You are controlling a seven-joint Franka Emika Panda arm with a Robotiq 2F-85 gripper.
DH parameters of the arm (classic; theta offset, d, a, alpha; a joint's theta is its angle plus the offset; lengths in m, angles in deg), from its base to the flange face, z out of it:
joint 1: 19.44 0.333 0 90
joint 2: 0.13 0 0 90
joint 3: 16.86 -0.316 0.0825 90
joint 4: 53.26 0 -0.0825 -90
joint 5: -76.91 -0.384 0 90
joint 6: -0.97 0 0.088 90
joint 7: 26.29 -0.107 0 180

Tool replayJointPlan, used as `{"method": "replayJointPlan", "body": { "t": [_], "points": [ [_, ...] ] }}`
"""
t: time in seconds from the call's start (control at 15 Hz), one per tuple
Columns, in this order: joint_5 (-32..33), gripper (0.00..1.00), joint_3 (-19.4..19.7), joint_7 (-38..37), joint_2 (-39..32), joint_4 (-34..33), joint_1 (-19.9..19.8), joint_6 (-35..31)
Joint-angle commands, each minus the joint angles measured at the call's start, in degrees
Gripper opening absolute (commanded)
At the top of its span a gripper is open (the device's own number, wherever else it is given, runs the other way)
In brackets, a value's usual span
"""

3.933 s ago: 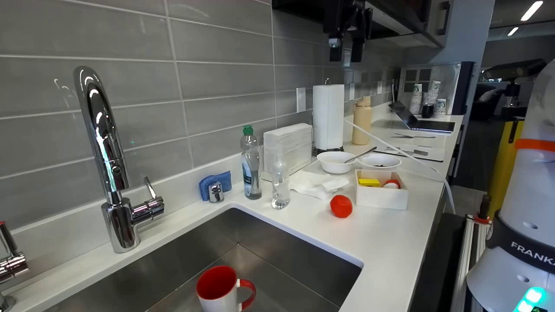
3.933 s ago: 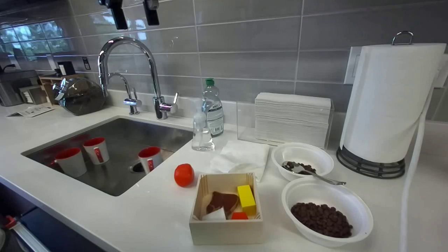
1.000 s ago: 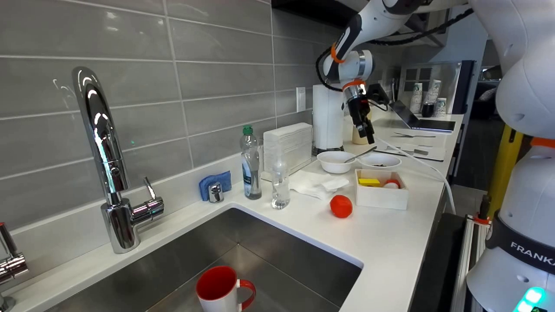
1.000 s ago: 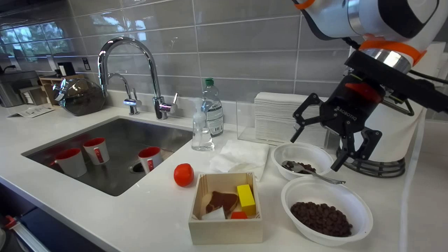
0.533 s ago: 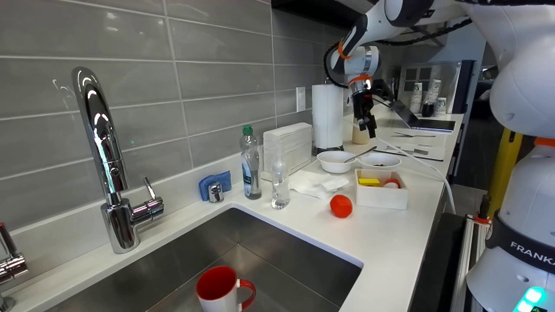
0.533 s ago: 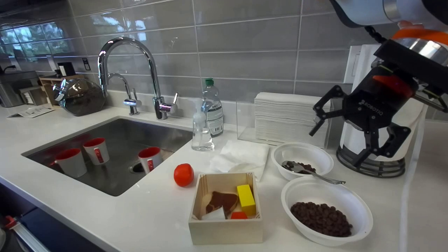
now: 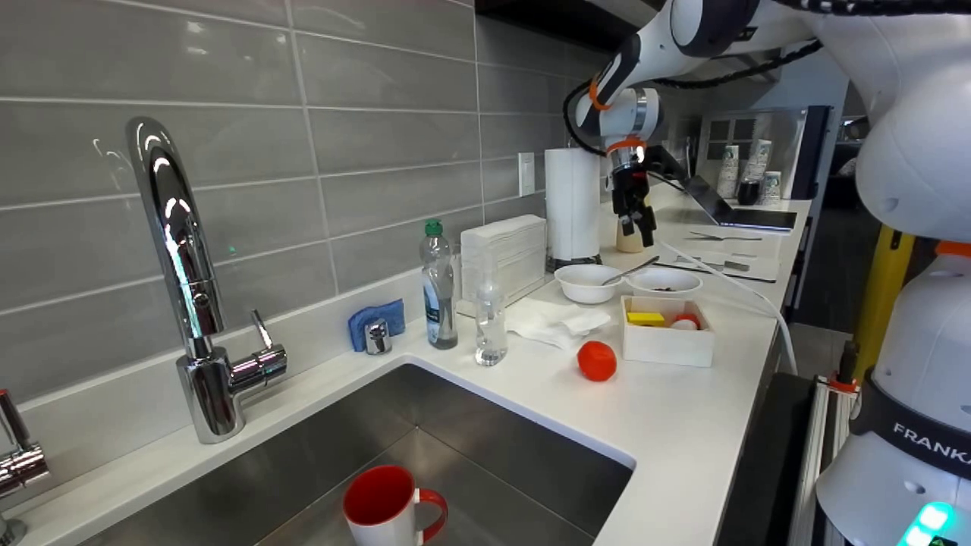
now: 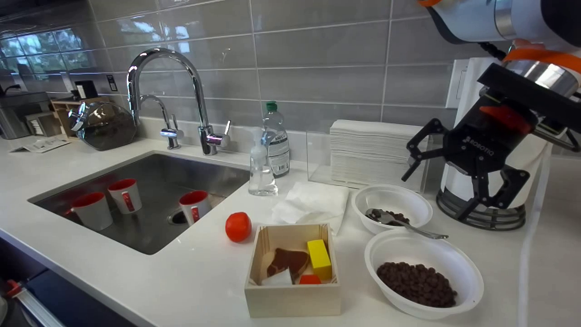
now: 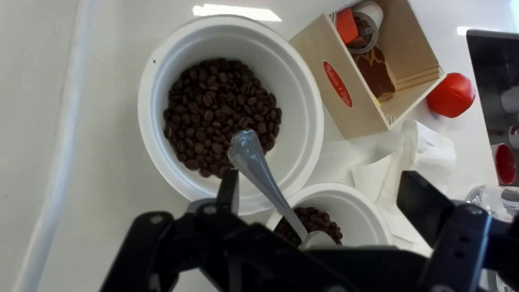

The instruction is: Use the spoon to move some of the brown objects to the other bowl

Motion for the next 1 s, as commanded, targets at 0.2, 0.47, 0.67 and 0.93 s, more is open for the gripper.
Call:
{"method": "replayJointPlan", "body": {
  "t": [0.2, 0.47, 0.67, 0.93],
  "points": [
    [0.3, 1.00, 0.9, -4.8, 0.2, 2.6, 0.6, -6.2],
    [1.5, 1.00, -0.2, -5.9, -0.1, 4.4, 0.1, -6.9],
    [1.8, 1.00, -0.2, -6.4, -0.2, 6.2, 0.0, -7.0],
    [2.0, 1.00, 0.1, -6.8, -0.5, 8.1, -0.3, -7.0]
  ]
}}
